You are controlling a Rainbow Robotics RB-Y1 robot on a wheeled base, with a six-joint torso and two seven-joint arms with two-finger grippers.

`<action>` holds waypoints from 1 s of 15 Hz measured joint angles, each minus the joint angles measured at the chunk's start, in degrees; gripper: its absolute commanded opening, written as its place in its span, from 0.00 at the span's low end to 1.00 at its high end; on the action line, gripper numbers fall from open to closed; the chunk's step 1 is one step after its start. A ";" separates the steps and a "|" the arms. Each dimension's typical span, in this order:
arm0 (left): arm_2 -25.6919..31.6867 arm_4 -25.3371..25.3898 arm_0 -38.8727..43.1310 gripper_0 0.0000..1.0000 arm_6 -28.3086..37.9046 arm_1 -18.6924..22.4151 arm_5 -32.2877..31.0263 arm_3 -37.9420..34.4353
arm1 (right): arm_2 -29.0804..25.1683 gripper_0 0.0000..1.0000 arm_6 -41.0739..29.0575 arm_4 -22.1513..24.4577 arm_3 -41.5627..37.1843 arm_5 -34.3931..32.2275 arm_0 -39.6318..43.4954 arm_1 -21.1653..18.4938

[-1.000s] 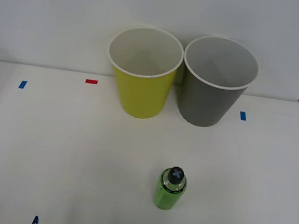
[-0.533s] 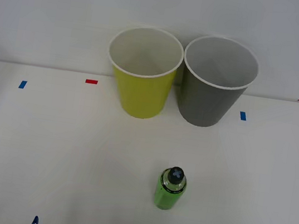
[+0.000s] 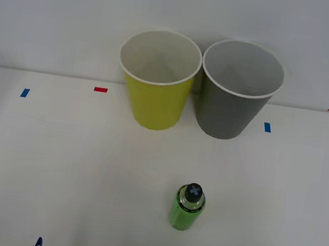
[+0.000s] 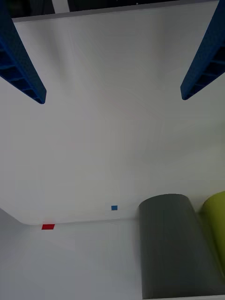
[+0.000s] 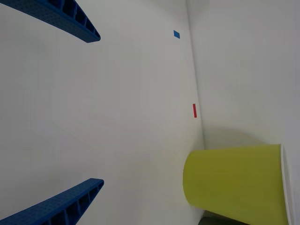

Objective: Put cans in the gray bin and PET bottles in the light green bin.

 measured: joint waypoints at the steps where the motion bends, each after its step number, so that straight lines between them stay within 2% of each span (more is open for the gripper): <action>1: 0.00 0.00 0.00 1.00 0.00 0.00 0.00 0.00 | 0.00 1.00 0.00 0.00 0.00 0.00 0.00 0.00; 6: 0.00 0.00 0.00 1.00 0.00 0.00 0.00 0.00 | 0.41 1.00 0.09 0.07 1.77 0.46 -1.78 0.22; 9: 0.00 0.00 0.00 1.00 0.00 0.00 0.00 0.00 | 2.55 1.00 1.42 -3.63 2.61 -1.37 -2.78 -0.82; 12: 0.00 0.00 0.00 1.00 0.00 0.00 0.00 0.00 | 5.25 1.00 12.00 -8.93 2.63 -2.98 -3.18 -3.94; 15: 0.00 0.00 0.00 1.00 0.00 0.00 0.00 0.00 | 10.21 1.00 21.11 -15.52 2.65 -4.46 -4.74 -11.33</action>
